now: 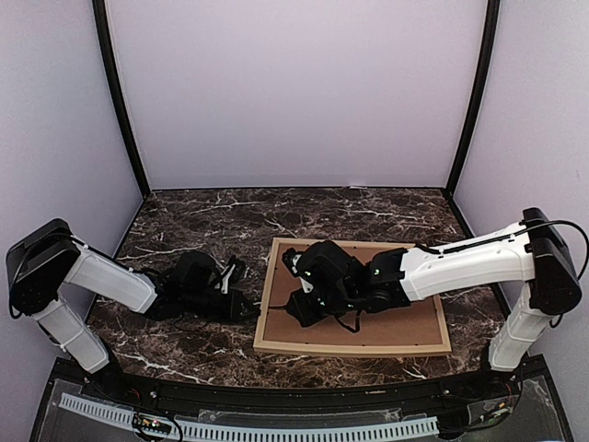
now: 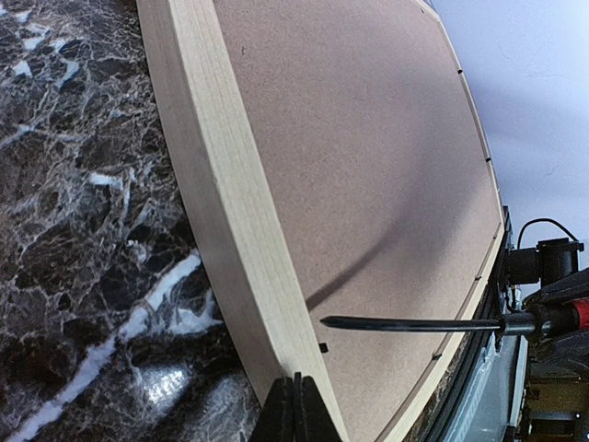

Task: Take the photo out of the frame
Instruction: Release the fastener from the backboard, then move the photo frame to the center of the board.

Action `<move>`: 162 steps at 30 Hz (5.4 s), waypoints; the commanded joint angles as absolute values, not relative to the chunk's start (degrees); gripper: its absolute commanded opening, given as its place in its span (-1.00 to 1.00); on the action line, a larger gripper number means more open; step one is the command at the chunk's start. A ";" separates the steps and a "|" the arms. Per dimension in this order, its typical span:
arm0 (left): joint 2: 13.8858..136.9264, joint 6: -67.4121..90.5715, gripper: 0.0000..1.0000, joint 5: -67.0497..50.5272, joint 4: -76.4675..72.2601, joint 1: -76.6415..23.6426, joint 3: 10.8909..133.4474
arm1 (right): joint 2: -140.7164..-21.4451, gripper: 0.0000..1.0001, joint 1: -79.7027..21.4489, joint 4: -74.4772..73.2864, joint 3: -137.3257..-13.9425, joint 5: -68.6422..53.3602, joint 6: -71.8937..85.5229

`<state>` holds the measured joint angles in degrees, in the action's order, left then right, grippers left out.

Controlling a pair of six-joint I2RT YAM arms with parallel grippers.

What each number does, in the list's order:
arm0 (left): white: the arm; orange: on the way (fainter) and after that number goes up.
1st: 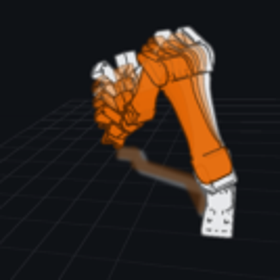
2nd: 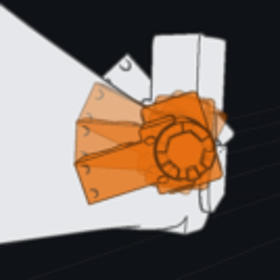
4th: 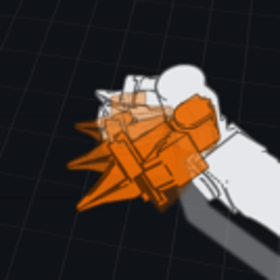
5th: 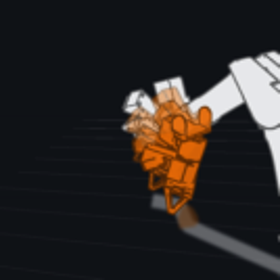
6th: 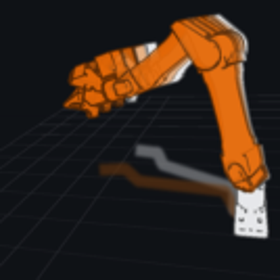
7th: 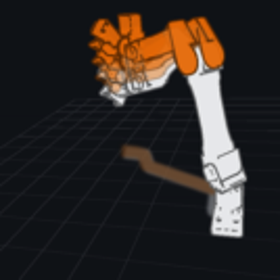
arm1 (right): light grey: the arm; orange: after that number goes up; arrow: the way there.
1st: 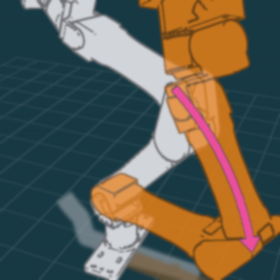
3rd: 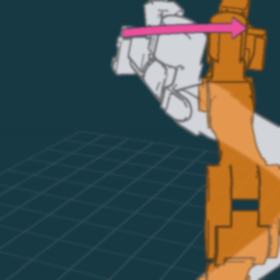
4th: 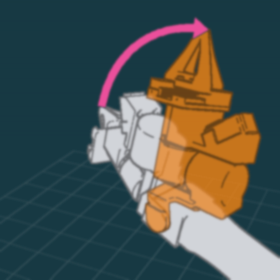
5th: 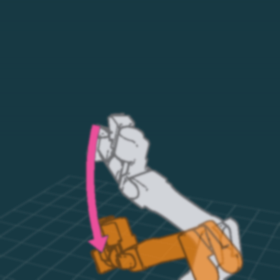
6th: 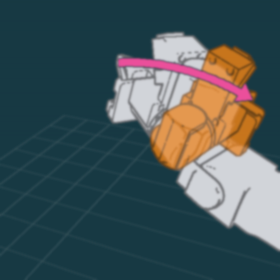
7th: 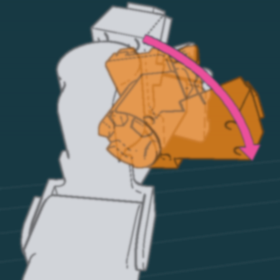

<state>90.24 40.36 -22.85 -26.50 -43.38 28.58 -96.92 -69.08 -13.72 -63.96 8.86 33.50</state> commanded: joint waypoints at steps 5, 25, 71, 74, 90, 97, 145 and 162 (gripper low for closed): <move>90.60 40.47 -0.93 -23.60 -22.98 -44.03 27.15 | -96.01 -1.00 -68.88 -12.96 -64.73 8.68 33.90; 91.11 40.50 -0.94 -23.56 -23.10 -44.04 27.44 | -95.22 -1.00 -69.33 -11.07 -62.02 6.69 36.19; 92.51 41.16 -0.94 -24.05 -25.08 -44.25 27.20 | -95.58 -1.00 -71.03 -1.82 -65.26 -3.24 39.09; 92.63 41.22 -0.94 -23.81 -25.06 -44.43 27.21 | -95.79 -1.00 -71.31 -0.97 -66.09 -4.36 39.45; 93.62 41.86 -0.94 -23.47 -26.75 -45.18 27.15 | -97.71 -1.00 -73.04 3.19 -69.64 -9.00 41.42; 93.55 42.07 -0.94 -23.48 -27.28 -45.26 26.88 | -97.71 -1.00 -73.20 3.30 -70.05 -9.19 41.63; 96.20 32.50 0.05 -3.89 4.97 -45.35 55.30 | -76.77 -1.00 -64.13 -16.50 -49.57 14.83 37.59; 109.77 30.87 -0.25 1.94 10.10 -47.20 64.35 | -77.65 -1.00 -61.62 -14.97 -48.51 13.14 36.10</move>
<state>107.37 31.86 0.40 7.40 -46.30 63.75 -78.08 -62.30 -17.87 -49.21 13.61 36.93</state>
